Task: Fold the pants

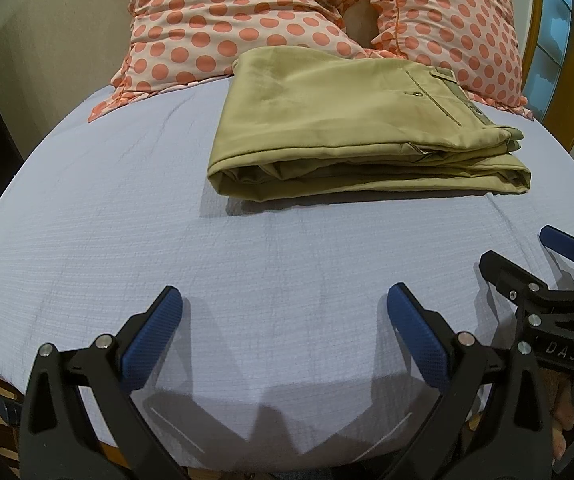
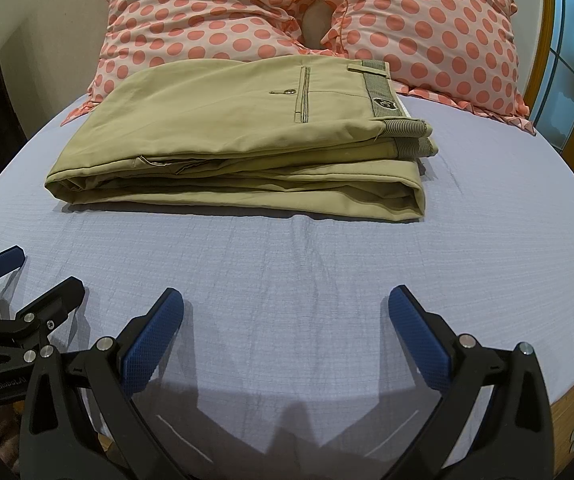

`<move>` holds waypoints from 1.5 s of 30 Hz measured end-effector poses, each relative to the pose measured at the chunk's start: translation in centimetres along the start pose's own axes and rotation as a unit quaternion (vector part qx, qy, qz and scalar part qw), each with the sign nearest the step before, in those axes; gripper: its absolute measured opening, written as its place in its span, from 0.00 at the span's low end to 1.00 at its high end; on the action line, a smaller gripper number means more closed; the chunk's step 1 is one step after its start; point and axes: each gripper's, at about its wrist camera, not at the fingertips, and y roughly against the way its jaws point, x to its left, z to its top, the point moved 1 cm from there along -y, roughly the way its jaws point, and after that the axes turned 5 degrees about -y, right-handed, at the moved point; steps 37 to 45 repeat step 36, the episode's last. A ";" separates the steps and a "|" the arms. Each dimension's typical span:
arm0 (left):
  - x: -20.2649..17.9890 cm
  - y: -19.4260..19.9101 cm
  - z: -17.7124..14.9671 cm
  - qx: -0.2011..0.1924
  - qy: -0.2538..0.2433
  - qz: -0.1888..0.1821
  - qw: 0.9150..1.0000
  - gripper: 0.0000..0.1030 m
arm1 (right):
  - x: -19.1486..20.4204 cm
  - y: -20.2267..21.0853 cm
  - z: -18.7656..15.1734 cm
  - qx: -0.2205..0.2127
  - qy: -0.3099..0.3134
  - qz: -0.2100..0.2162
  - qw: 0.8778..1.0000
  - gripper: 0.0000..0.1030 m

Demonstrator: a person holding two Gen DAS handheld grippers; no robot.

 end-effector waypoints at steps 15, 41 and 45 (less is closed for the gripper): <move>-0.1 -0.3 0.9 0.034 0.006 0.000 0.999 0.98 | 0.2 0.0 0.0 0.000 -0.003 -0.003 1.000 0.99; -0.2 -0.4 0.6 0.029 0.005 0.002 1.000 0.98 | 0.0 0.0 0.1 0.001 -0.001 -0.001 1.000 0.99; -0.2 -0.4 0.6 0.029 0.005 0.002 1.000 0.98 | 0.0 0.0 0.1 0.001 -0.001 -0.001 1.000 0.99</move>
